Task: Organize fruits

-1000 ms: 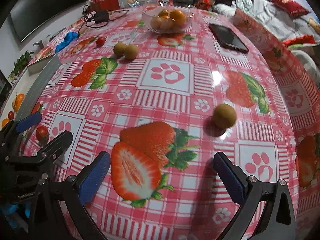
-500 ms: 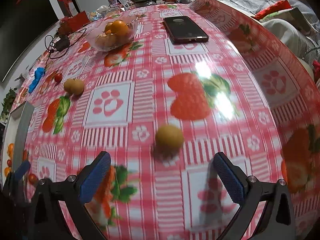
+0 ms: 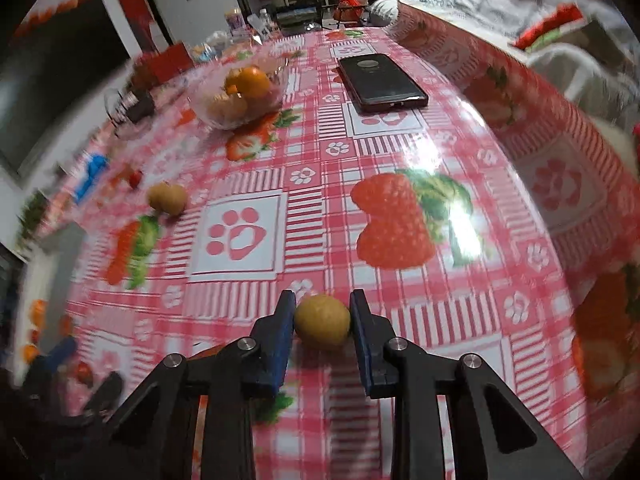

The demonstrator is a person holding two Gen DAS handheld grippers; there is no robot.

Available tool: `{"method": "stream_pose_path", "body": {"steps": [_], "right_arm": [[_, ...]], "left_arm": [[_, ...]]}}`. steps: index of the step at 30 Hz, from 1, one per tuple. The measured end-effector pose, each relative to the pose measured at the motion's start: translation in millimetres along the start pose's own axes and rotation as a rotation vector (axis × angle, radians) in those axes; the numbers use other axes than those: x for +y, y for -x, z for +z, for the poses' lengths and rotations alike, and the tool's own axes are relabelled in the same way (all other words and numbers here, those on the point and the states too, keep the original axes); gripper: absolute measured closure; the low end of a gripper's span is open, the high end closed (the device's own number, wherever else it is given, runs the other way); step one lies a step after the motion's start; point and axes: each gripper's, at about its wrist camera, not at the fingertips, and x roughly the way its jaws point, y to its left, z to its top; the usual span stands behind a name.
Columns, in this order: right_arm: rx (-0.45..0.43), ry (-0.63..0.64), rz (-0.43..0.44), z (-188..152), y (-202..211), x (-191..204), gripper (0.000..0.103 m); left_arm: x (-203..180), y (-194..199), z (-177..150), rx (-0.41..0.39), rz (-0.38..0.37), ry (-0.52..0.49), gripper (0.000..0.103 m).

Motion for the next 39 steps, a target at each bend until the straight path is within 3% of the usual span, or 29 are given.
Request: {"method": "stream_pose_path", "body": {"steps": [4, 7, 11, 14, 18, 28, 39], "right_arm": [[-0.024, -0.038, 0.06, -12.0, 22.6, -11.3, 0.074], [-0.027, -0.048, 0.079, -21.5, 30.8, -14.0, 0.074], [-0.026, -0.056, 0.111, -32.6, 34.2, -13.4, 0.074], [-0.019, -0.063, 0.128, -36.4, 34.2, -12.8, 0.074], [-0.017, -0.072, 0.145, -38.8, 36.3, -10.8, 0.074], [-0.006, -0.043, 0.182, -38.8, 37.5, 11.7, 0.074], [-0.005, 0.068, 0.239, -16.3, 50.9, 71.8, 0.074]], "left_arm": [[0.3, 3.2, -0.7, 0.002, -0.002, 0.003, 0.013], [-2.1, 7.9, 0.8, 0.017, -0.03, -0.019, 0.034], [-4.3, 13.9, 2.2, 0.045, -0.066, -0.042, 0.078], [-2.0, 17.8, 3.5, 0.077, -0.123, -0.01, 0.078], [0.3, 36.1, 1.9, 0.056, -0.165, 0.008, 0.078], [20.5, 79.2, 9.8, -0.004, -0.183, 0.019, 0.078], [84.4, 122.5, 32.6, -0.055, -0.08, 0.105, 0.078]]}}
